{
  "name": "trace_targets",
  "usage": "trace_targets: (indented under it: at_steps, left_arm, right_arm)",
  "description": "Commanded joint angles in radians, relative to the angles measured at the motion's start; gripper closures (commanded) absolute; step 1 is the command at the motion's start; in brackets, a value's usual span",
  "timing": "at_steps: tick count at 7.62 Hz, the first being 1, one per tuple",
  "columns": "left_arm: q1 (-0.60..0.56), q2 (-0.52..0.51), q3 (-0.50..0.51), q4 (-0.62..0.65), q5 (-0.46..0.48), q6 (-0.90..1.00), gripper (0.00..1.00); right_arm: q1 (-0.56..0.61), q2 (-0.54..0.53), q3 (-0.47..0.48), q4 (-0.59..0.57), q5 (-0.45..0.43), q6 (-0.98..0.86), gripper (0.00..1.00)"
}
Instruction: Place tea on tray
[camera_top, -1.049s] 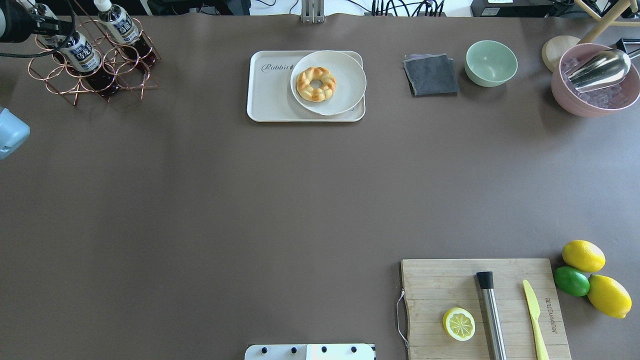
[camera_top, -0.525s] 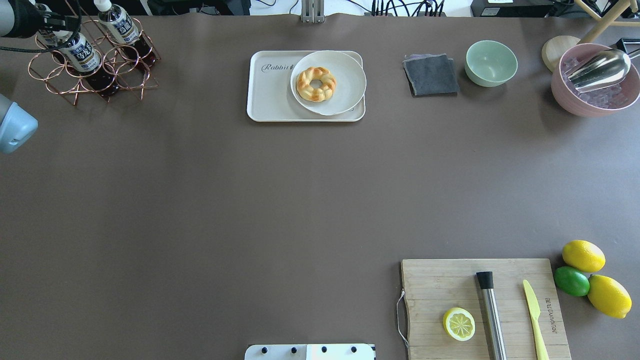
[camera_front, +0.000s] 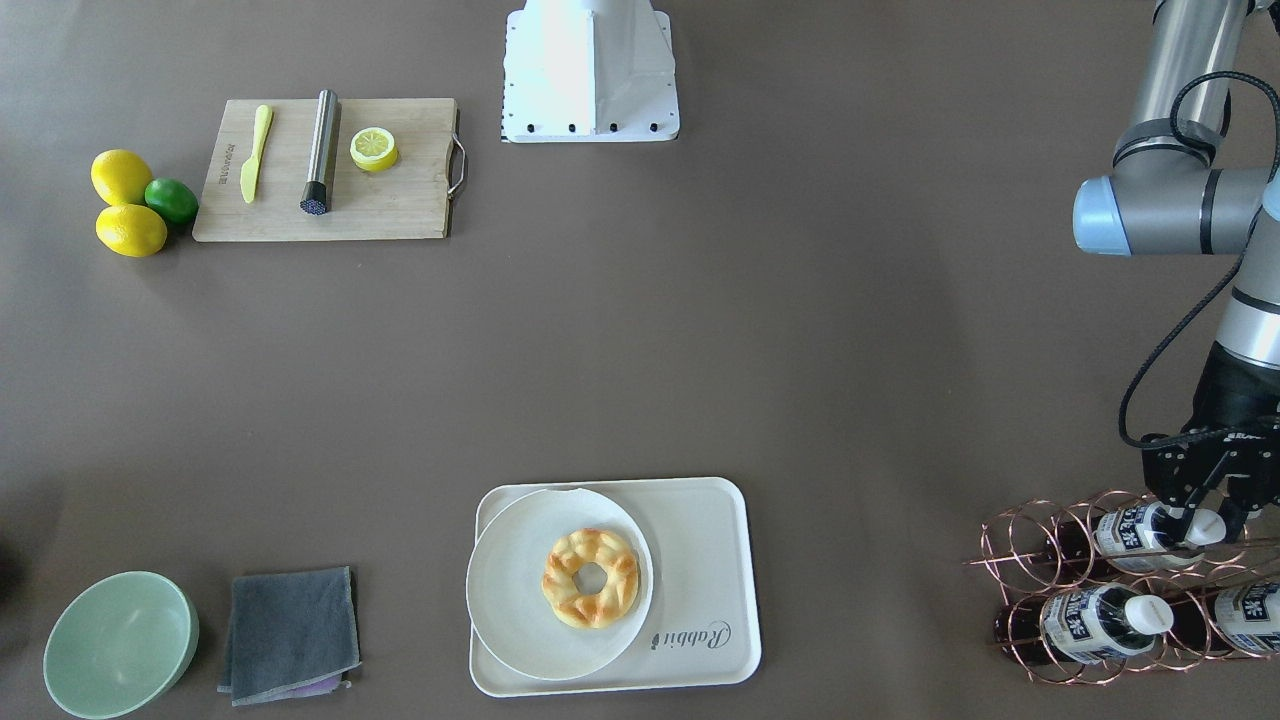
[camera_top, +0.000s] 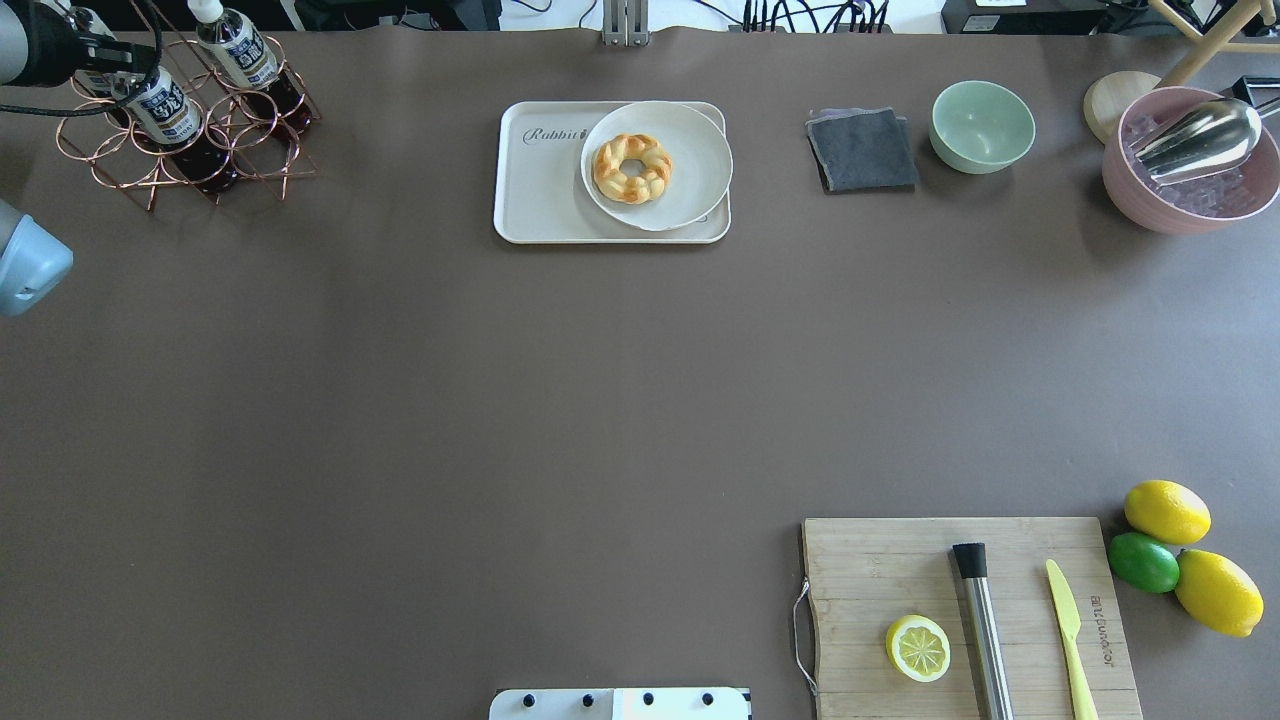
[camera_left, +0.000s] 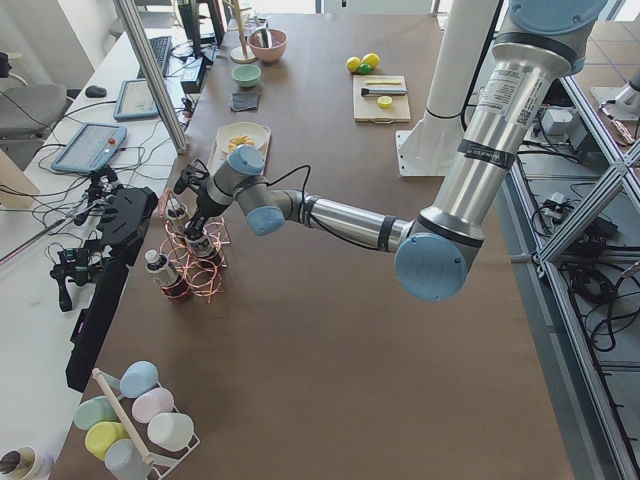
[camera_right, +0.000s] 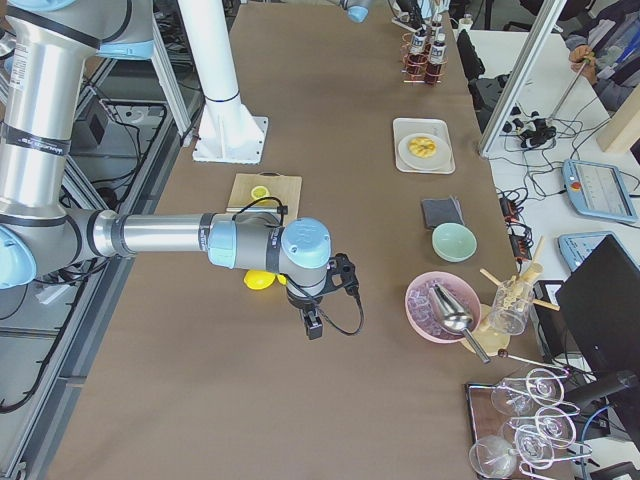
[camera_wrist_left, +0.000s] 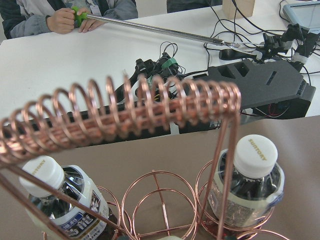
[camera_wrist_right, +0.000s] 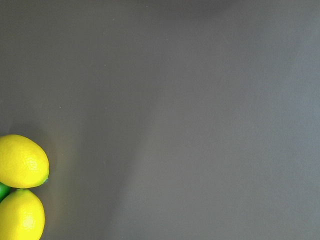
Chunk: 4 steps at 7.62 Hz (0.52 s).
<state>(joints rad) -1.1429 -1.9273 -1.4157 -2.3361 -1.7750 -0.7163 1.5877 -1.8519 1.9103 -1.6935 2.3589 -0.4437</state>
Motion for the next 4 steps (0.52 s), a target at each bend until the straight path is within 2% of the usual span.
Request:
trace_targets:
  at_steps: [1,2,4]
  left_arm:
    - [0.000,-0.001,-0.006,0.000,0.000,-0.050,1.00]
    - [0.000,-0.005,-0.009,0.001,-0.003,-0.055,1.00]
    - [-0.055,-0.034,-0.017,0.021,-0.110,-0.055,1.00]
  right_arm:
    - [0.000,0.000,0.003,0.001,0.013,0.019,0.00]
    - [0.000,0.000,0.009,0.001,0.013,0.020,0.00]
    - [-0.002,0.002,0.010,0.001,0.013,0.020,0.00]
